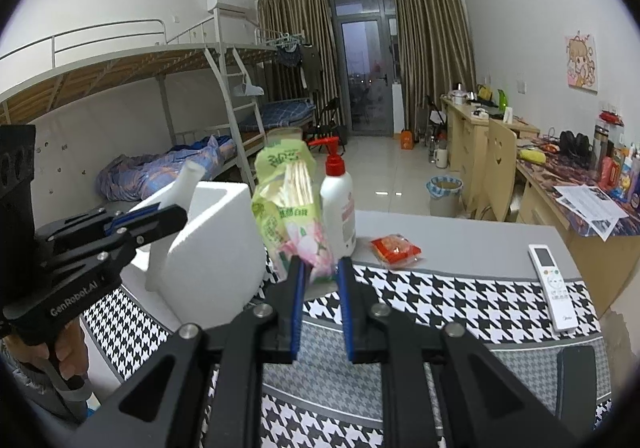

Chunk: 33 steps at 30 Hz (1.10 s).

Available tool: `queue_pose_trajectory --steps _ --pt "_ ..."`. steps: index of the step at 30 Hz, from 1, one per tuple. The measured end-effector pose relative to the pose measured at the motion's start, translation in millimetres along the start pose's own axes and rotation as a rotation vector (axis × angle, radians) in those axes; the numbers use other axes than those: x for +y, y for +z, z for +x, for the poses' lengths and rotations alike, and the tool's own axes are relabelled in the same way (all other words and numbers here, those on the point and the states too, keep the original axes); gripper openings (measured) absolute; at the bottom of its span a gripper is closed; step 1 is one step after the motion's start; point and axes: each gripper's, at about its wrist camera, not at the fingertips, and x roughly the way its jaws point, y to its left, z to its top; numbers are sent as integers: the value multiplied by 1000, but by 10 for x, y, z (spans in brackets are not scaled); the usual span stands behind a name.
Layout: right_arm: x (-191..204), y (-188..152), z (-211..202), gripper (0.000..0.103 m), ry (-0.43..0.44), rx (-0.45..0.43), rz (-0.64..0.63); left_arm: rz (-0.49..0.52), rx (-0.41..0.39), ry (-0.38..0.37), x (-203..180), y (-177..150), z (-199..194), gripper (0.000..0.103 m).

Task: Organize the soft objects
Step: 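Carry the foam tube and snack pack over the white foam box with both tools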

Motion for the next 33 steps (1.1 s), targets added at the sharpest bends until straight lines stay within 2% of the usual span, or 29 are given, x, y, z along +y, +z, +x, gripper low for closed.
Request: queue_pose_trajectory --steps 18,33 --pt "199 154 77 20 20 -38 -19 -42 -74 43 239 87 -174 10" --pt "496 299 260 20 77 -24 -57 -76 -101 137 505 129 -251 10"
